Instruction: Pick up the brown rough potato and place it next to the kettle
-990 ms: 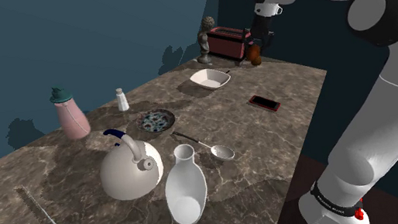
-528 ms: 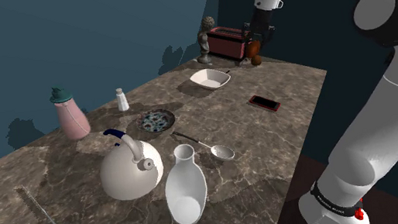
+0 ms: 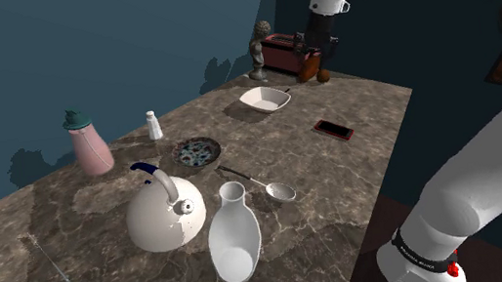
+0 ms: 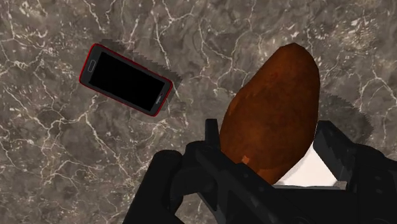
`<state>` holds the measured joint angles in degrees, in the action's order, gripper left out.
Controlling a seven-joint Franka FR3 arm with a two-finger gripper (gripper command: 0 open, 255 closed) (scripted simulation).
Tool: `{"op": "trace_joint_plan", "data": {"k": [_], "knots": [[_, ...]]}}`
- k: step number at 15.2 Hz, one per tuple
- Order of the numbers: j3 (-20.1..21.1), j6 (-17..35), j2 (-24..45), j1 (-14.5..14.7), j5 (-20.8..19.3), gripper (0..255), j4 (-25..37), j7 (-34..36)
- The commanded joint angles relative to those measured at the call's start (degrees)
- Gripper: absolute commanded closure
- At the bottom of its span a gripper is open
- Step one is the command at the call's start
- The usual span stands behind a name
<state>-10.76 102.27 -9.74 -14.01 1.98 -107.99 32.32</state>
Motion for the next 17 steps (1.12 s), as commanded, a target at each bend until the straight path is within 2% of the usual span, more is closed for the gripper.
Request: {"op": "trace_joint_plan", "data": {"k": [1,9,17], "knots": [[1.59,0.72,-1.92,0.99,-0.24,255,-2.49,2.71],[8.72,1.42,-8.86,4.9,0.14,255,-9.66,13.62],[16.43,1.64,-12.15,8.92,1.99,255,-12.66,24.59]]}}
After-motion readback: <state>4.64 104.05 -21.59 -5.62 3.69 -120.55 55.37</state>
